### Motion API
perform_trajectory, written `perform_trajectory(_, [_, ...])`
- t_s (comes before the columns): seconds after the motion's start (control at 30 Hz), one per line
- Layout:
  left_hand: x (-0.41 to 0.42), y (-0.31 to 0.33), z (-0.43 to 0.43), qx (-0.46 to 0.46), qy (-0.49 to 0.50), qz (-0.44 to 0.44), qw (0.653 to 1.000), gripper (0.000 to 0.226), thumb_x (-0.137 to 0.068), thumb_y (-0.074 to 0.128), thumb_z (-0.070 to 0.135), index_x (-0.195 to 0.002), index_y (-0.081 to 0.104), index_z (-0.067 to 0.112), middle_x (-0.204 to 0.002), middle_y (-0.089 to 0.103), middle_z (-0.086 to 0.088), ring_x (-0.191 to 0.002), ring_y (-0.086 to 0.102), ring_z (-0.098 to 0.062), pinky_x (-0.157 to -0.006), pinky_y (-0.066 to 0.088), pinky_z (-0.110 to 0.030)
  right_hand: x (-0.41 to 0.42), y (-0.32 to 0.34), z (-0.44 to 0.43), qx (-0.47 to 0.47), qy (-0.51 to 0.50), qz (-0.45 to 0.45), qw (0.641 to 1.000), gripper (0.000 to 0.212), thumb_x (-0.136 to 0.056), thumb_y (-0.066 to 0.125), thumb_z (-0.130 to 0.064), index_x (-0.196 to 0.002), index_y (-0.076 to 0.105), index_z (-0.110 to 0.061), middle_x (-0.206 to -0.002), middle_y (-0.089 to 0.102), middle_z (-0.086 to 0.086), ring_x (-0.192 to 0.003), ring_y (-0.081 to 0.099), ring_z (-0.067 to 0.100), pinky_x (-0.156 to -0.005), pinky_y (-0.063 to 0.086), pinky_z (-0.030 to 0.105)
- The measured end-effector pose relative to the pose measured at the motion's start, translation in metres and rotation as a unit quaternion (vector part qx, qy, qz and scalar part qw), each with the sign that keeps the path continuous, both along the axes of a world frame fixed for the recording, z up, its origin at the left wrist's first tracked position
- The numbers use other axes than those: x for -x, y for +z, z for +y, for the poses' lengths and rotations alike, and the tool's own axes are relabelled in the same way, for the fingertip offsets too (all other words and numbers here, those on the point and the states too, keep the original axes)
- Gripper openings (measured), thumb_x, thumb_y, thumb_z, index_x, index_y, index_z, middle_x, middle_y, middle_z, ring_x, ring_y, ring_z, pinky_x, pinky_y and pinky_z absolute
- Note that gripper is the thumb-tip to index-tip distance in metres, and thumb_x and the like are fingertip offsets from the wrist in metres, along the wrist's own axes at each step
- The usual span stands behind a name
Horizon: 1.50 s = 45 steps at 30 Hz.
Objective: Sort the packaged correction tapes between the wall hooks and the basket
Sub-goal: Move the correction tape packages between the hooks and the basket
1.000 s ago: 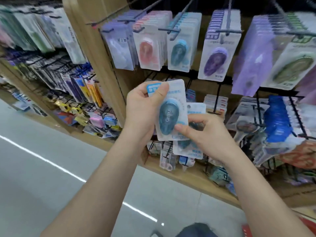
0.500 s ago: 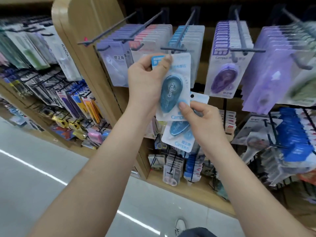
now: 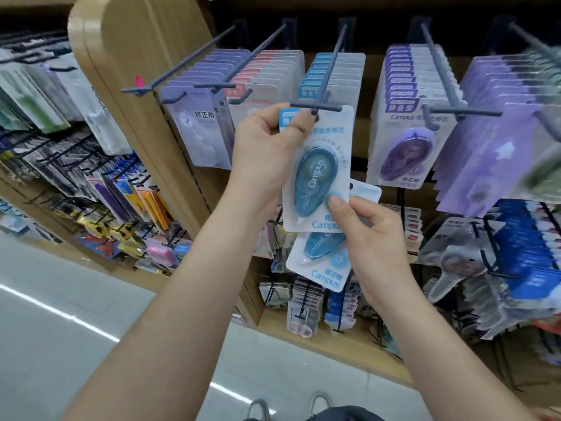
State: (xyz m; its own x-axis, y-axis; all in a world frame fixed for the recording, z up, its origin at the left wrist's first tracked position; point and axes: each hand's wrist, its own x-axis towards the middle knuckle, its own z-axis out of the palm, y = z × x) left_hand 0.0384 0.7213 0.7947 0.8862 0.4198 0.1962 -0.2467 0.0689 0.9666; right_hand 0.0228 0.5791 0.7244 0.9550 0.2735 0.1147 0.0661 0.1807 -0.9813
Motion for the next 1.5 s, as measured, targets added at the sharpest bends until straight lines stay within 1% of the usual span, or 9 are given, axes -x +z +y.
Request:
perform_trajectory(0.23, [-0.001, 0.000, -0.003, 0.049, -0.031, 0.008, 0.998, 0.015, -0.099, 0.052, 0.003, -0.111, 0.059, 0.009, -0.087, 0.073, -0.003, -0.080, 0.070, -0.016, -0.073, 0.058, -0.033, 0.004, 0.004, 0.012, -0.007, -0.054, 0.018, 0.998, 0.028, -0.097, 0.061, -0.019, -0.073, 0.072, -0.009, -0.077, 0.073, 0.011, -0.070, 0.066, 0.017, -0.060, 0.053, 0.032])
perform_trajectory(0.47, [0.028, -0.037, 0.012, -0.255, -0.015, 0.009, 0.967, 0.050, -0.089, 0.072, 0.021, -0.135, 0.056, 0.030, -0.091, 0.069, 0.017, -0.063, 0.055, -0.011, -0.065, 0.052, -0.028, -0.011, 0.008, 0.022, 0.029, -0.124, 0.002, 0.992, 0.030, -0.097, 0.062, -0.019, -0.069, 0.070, -0.012, -0.070, 0.069, 0.002, -0.066, 0.063, 0.013, -0.059, 0.050, 0.030])
perform_trajectory(0.57, [0.017, -0.036, 0.013, -0.267, 0.013, 0.040, 0.963, 0.055, -0.085, 0.076, 0.025, -0.136, 0.056, 0.031, -0.093, 0.068, 0.020, -0.071, 0.059, -0.002, -0.074, 0.051, -0.022, -0.010, 0.010, 0.018, 0.117, -0.140, -0.044, 0.982, 0.017, -0.096, 0.061, -0.015, -0.099, 0.076, -0.023, -0.092, 0.074, -0.014, -0.083, 0.066, -0.006, -0.079, 0.057, 0.026])
perform_trajectory(0.67, [0.006, -0.033, 0.009, -0.304, 0.033, 0.061, 0.950, 0.057, -0.088, 0.074, 0.027, -0.141, 0.052, 0.029, -0.122, 0.062, 0.019, -0.100, 0.056, 0.010, -0.085, 0.040, -0.001, 0.000, 0.015, 0.007, 0.239, -0.216, -0.153, 0.934, 0.053, -0.092, 0.058, -0.004, -0.138, 0.053, -0.029, -0.117, 0.053, -0.029, -0.096, 0.040, -0.034, -0.088, 0.033, -0.004])
perform_trajectory(0.8, [-0.006, -0.030, 0.008, -0.377, 0.066, 0.085, 0.920, 0.058, -0.092, 0.067, 0.034, -0.145, 0.045, 0.035, -0.127, 0.066, 0.003, -0.114, 0.059, -0.011, -0.093, 0.045, -0.019, 0.011, 0.024, -0.005, 0.170, -0.219, -0.219, 0.936, 0.086, -0.088, 0.067, -0.001, -0.145, 0.027, -0.051, -0.128, 0.051, -0.039, -0.115, 0.060, -0.001, -0.096, 0.054, 0.038])
perform_trajectory(1.03, [0.008, -0.026, 0.015, -0.442, 0.075, 0.079, 0.890, 0.051, -0.097, 0.058, 0.028, -0.143, 0.043, 0.043, -0.104, 0.069, 0.011, -0.092, 0.065, -0.010, -0.083, 0.053, -0.034, 0.012, 0.041, -0.010, 0.024, -0.141, -0.154, 0.978, 0.084, -0.083, 0.072, 0.006, -0.140, 0.027, -0.037, -0.102, 0.077, -0.003, -0.095, 0.074, 0.018, -0.090, 0.057, 0.051])
perform_trajectory(1.23, [0.033, -0.007, 0.020, -0.072, -0.123, -0.021, 0.990, 0.019, -0.096, 0.060, 0.028, -0.101, 0.074, 0.018, -0.100, 0.076, -0.002, -0.097, 0.071, -0.019, -0.083, 0.058, -0.038, 0.014, 0.030, -0.003, 0.063, -0.097, -0.170, 0.979, 0.068, -0.082, 0.076, 0.001, -0.118, 0.040, -0.043, -0.102, 0.076, -0.008, -0.092, 0.074, 0.016, -0.080, 0.060, 0.047])
perform_trajectory(1.4, [0.032, 0.003, 0.012, -0.075, -0.098, -0.054, 0.991, 0.008, -0.073, 0.073, 0.020, -0.078, 0.073, 0.015, -0.068, 0.070, 0.006, -0.068, 0.065, -0.006, -0.064, 0.055, -0.022, 0.011, 0.029, 0.002, 0.106, -0.032, -0.175, 0.978, 0.043, -0.084, 0.077, -0.011, -0.114, 0.058, -0.037, -0.104, 0.074, -0.015, -0.096, 0.071, 0.006, -0.082, 0.056, 0.024])
perform_trajectory(1.5, [0.030, 0.004, 0.010, -0.058, -0.072, -0.087, 0.992, 0.004, -0.077, 0.071, 0.018, -0.078, 0.072, 0.014, -0.067, 0.068, 0.008, -0.067, 0.063, -0.006, -0.062, 0.053, -0.021, 0.008, 0.024, 0.002, 0.161, 0.005, -0.153, 0.975, 0.025, -0.092, 0.068, -0.037, -0.115, 0.060, -0.040, -0.102, 0.073, -0.014, -0.095, 0.070, 0.009, -0.082, 0.059, 0.039])
